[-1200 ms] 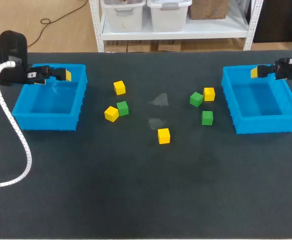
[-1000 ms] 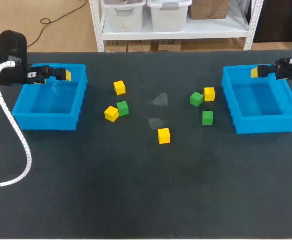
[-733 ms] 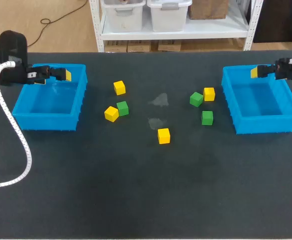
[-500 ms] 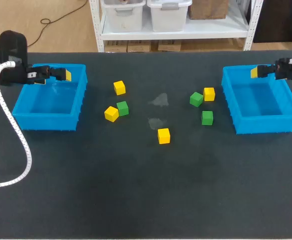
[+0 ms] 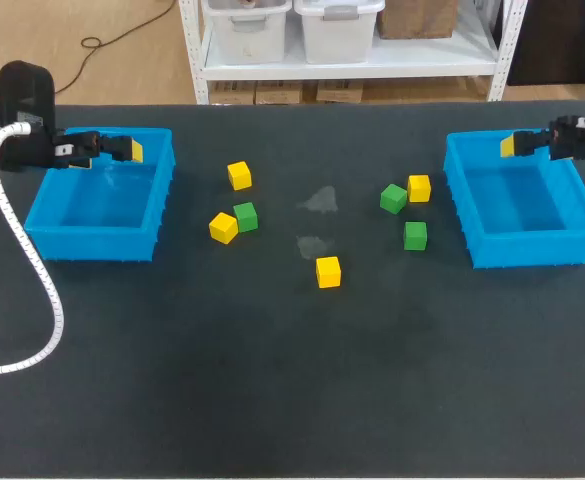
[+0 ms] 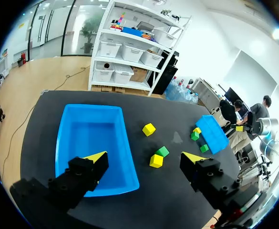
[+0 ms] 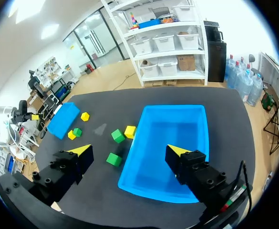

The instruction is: Put the green cubes in the right bin and the yellow cubes in the left bin.

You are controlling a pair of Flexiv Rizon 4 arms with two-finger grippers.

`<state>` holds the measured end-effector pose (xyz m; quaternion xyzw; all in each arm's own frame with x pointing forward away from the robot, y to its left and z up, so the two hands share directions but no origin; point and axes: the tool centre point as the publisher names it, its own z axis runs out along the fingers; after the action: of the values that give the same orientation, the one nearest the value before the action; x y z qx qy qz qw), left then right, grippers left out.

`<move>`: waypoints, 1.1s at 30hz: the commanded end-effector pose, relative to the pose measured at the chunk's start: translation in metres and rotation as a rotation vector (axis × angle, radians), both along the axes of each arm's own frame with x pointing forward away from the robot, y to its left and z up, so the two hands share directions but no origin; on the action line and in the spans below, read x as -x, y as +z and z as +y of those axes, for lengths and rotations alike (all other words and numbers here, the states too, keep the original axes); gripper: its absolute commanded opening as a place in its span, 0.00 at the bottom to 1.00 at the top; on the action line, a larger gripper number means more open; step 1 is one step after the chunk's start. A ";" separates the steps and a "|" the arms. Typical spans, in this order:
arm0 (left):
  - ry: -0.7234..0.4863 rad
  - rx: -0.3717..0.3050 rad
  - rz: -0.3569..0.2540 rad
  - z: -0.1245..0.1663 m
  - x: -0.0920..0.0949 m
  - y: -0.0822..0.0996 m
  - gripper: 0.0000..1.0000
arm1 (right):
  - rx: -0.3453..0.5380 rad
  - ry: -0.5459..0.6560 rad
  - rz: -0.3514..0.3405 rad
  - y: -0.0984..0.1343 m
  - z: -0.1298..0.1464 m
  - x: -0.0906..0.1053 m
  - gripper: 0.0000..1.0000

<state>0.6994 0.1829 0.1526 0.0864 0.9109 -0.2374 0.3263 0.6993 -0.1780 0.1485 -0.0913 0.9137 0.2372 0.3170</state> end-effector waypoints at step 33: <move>-0.006 0.009 -0.007 0.002 0.000 -0.002 1.00 | 0.482 0.045 0.632 -0.066 0.134 -0.015 1.00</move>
<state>0.6994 0.1829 0.1526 0.0864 0.9109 -0.2374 0.3263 0.7108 -0.0467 0.0890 -0.1072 0.9933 0.0438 0.0018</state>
